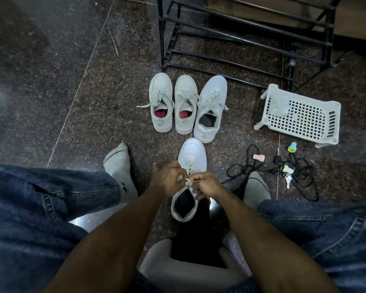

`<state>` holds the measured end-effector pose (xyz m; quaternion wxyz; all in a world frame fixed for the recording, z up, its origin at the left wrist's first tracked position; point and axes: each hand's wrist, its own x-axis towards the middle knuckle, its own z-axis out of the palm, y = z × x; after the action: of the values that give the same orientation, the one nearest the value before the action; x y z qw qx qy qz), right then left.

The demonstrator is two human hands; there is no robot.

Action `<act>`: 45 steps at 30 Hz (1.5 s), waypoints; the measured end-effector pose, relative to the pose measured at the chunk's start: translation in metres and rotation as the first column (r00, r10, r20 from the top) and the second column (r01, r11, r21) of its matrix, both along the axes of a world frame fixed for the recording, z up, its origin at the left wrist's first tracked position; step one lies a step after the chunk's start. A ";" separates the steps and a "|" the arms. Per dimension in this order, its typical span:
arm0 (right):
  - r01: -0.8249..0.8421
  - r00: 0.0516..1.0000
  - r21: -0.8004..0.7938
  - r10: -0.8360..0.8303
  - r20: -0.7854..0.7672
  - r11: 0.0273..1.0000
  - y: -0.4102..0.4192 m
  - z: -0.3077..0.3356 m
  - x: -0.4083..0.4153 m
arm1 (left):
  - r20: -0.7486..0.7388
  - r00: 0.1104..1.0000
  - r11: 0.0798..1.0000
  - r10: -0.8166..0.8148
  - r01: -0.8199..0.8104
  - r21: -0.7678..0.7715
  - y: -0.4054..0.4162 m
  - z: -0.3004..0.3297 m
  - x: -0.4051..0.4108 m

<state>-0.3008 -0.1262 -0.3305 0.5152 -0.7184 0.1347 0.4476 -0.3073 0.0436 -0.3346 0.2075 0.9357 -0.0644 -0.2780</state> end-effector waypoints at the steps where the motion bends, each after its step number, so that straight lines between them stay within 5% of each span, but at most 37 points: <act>1: 0.015 0.998 0.033 -0.013 -0.056 0.999 0.000 0.002 0.001 | 0.033 0.998 0.999 0.045 -0.045 -0.016 -0.002 -0.001 -0.002; 4: 0.073 0.991 0.060 -0.066 -0.113 0.996 0.001 0.006 0.003 | 0.074 0.976 0.970 0.206 -0.194 -0.146 -0.003 -0.002 -0.006; 9: 0.133 0.981 0.042 -0.125 -0.149 0.990 0.000 0.005 0.003 | -0.076 0.989 0.976 0.130 -0.141 -0.167 -0.010 0.005 -0.009; 16: 0.120 0.984 0.032 -0.115 -0.138 0.992 -0.004 0.008 0.004 | 0.020 0.987 0.986 -0.158 0.157 0.052 -0.006 0.020 0.010; 21: -0.154 0.972 -0.111 0.170 0.162 0.982 -0.013 0.005 0.013 | -0.146 0.924 0.911 -0.354 0.376 0.171 -0.015 0.041 0.039; 24: -0.277 0.889 -0.347 0.376 0.261 0.896 -0.020 0.013 0.024 | -0.239 0.897 0.888 -0.372 0.419 0.190 -0.018 0.042 0.044; 29: -0.401 0.697 -0.781 0.713 0.079 0.479 -0.031 0.027 0.021 | -0.368 0.868 0.877 -0.332 0.428 0.218 -0.002 0.032 0.032; 35: -0.488 0.605 -0.781 0.796 0.019 0.389 -0.024 0.027 0.003 | -0.443 0.886 0.971 -0.139 0.210 0.115 0.010 0.018 0.022; 40: -0.539 0.337 -0.726 0.900 0.278 0.426 0.000 0.042 -0.019 | -0.479 0.867 0.990 -0.136 0.102 -0.098 0.011 0.017 0.029; 45: -0.669 0.083 -0.714 0.975 0.206 0.208 0.034 0.034 -0.047 | -0.382 0.923 0.979 0.040 -0.112 -0.168 0.001 0.026 0.039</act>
<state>-0.3474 -0.0918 -0.2970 -0.0197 -0.8498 -0.4000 0.3429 -0.2686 0.0442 -0.3087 0.3133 0.8432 -0.0127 -0.4367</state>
